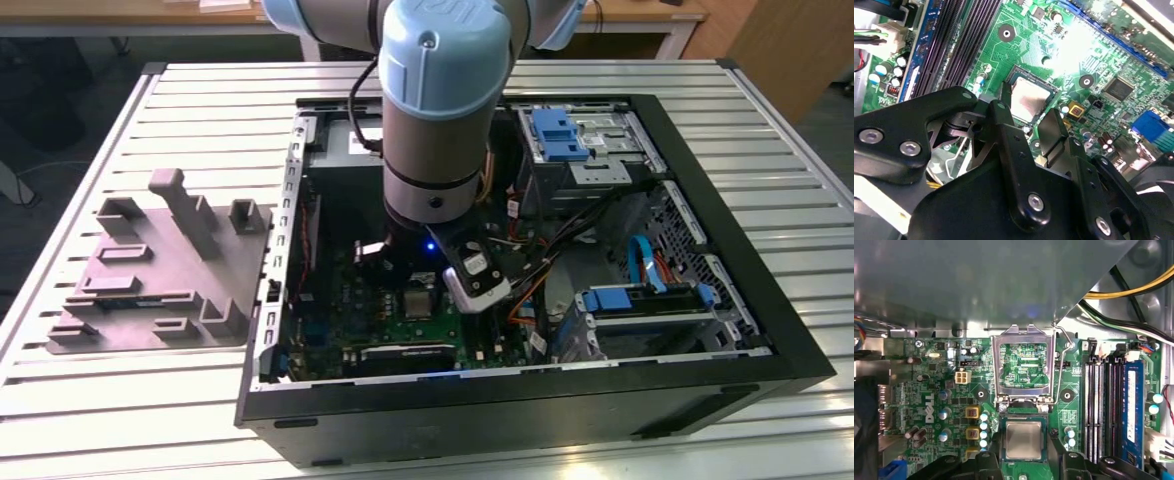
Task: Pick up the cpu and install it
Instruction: 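Place the cpu into insertion slot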
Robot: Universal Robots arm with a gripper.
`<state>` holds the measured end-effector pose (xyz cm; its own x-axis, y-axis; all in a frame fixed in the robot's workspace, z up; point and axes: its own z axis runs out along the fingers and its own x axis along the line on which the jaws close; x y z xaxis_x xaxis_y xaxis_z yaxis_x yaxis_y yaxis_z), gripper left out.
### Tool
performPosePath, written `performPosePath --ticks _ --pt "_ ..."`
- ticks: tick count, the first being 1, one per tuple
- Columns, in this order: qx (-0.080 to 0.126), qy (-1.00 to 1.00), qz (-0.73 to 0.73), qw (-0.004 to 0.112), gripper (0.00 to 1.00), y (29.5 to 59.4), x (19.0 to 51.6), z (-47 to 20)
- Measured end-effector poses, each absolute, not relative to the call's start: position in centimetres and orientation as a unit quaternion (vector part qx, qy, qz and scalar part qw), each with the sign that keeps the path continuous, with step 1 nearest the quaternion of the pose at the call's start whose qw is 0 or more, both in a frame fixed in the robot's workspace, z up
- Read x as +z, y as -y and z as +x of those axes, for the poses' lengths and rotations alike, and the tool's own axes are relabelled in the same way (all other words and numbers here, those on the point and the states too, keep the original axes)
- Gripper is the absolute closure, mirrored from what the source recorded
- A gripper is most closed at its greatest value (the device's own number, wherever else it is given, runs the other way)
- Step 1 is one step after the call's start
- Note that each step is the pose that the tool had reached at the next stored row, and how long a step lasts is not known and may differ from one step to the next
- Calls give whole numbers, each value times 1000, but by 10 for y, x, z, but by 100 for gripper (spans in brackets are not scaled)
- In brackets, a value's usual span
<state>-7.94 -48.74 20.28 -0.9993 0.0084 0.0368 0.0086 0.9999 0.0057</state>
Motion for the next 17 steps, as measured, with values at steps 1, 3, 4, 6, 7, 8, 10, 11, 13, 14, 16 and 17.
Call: performPosePath --ticks 1,3,4,6,7,8,10,11,13,14,16,17 --pt "-3 1000 -4 18 52 487 204 -79" --pt "-3 1000 -4 18 52 487 207 -79" --pt "-3 1000 -4 18 52 487 209 -79" --pt "-3 1000 -4 18 52 487 211 -79" --pt "-3 1000 -4 19 52 487 212 -79" --pt "-3 1000 -4 19 52 487 213 -79" --pt "-3 1000 -4 19 60 487 214 -79" --pt "-3 1000 -4 19 66 487 215 -79" --pt "-3 1000 -4 19 72 487 215 -79" --pt "-3 1000 -4 19 78 487 215 -79" --pt "-3 1000 -4 19 84 487 215 -79" --pt "-3 1000 -4 19 89 487 215 -79"
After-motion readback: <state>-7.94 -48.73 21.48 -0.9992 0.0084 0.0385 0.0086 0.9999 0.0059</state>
